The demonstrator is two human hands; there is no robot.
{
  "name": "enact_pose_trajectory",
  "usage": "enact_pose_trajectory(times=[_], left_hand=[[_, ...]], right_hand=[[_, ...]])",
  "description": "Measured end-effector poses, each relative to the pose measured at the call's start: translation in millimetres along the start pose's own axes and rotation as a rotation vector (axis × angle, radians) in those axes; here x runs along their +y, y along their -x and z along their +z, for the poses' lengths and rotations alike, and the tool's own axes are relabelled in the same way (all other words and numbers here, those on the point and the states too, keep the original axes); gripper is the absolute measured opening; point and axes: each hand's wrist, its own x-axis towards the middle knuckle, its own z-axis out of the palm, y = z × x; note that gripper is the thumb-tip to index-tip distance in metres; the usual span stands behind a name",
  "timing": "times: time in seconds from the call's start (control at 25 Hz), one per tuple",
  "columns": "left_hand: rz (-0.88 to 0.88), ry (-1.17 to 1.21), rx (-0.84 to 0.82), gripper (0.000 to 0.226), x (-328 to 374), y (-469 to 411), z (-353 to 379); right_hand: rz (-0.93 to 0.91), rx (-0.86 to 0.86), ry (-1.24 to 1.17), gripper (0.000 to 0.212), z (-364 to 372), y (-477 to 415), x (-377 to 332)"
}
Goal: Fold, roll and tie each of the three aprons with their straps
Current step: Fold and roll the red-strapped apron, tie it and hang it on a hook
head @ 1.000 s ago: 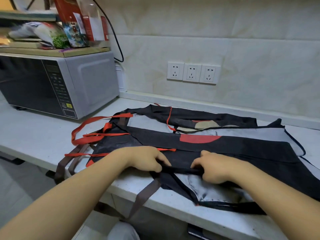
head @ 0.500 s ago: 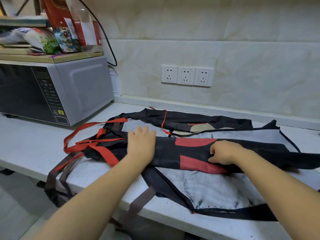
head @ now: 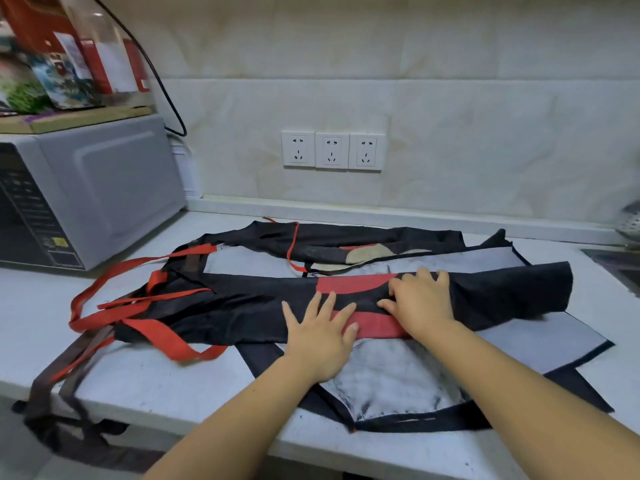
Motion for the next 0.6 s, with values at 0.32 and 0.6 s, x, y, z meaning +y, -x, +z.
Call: enact_pose_trajectory(times=[0.32, 0.6], left_hand=[[0.072, 0.047, -0.001, 0.050, 13, -11, 0], [0.053, 0.038, 0.003, 0.052, 10, -15, 7]], right_hand=[[0.141, 0.186, -0.146, 0.028, 23, 15, -21], [0.222, -0.225, -0.399, 0.067, 34, 32, -14]])
